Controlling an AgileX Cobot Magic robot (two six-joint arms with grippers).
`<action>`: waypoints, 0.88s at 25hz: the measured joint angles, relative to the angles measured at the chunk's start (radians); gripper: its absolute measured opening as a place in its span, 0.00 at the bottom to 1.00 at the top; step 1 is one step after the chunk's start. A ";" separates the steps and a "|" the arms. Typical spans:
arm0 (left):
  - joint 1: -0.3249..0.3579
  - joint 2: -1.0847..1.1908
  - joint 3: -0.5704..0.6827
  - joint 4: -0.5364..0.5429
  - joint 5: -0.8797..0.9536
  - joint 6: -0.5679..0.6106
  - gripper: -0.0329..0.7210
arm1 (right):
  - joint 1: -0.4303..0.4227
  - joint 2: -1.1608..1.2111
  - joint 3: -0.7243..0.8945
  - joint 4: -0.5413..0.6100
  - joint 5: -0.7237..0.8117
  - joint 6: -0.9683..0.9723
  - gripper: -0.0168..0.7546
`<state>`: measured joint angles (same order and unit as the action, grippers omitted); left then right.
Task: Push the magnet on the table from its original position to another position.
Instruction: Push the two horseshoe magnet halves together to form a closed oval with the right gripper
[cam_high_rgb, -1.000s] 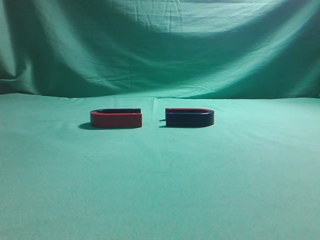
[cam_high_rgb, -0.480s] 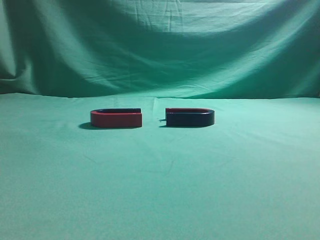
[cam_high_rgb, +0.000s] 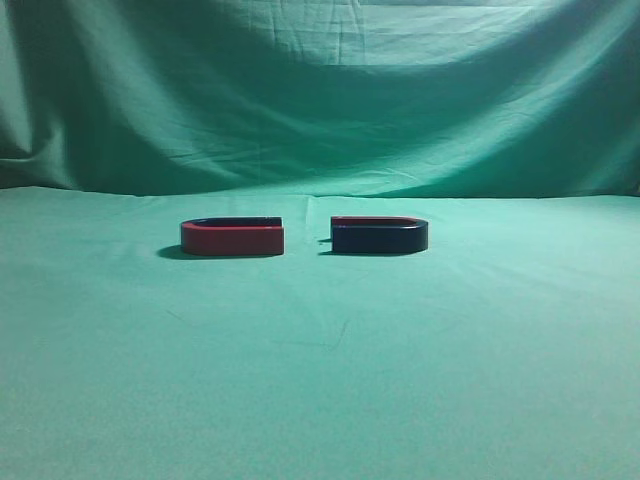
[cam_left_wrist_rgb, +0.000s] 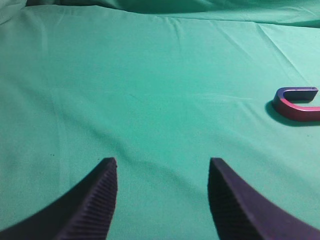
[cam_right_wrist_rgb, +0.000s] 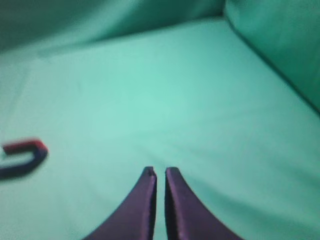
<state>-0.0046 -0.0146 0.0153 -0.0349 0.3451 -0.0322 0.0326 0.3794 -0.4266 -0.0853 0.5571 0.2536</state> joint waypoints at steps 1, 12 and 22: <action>0.000 0.000 0.000 0.000 0.000 0.000 0.54 | 0.000 0.053 -0.039 0.010 0.057 -0.025 0.66; 0.000 0.000 0.000 0.000 0.000 0.000 0.54 | 0.000 0.486 -0.329 0.321 0.352 -0.413 0.66; 0.000 0.000 0.000 0.000 0.000 0.000 0.54 | 0.014 0.768 -0.490 0.493 0.407 -0.467 0.66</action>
<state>-0.0046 -0.0146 0.0153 -0.0349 0.3451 -0.0322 0.0467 1.1472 -0.9165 0.4073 0.9640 -0.2132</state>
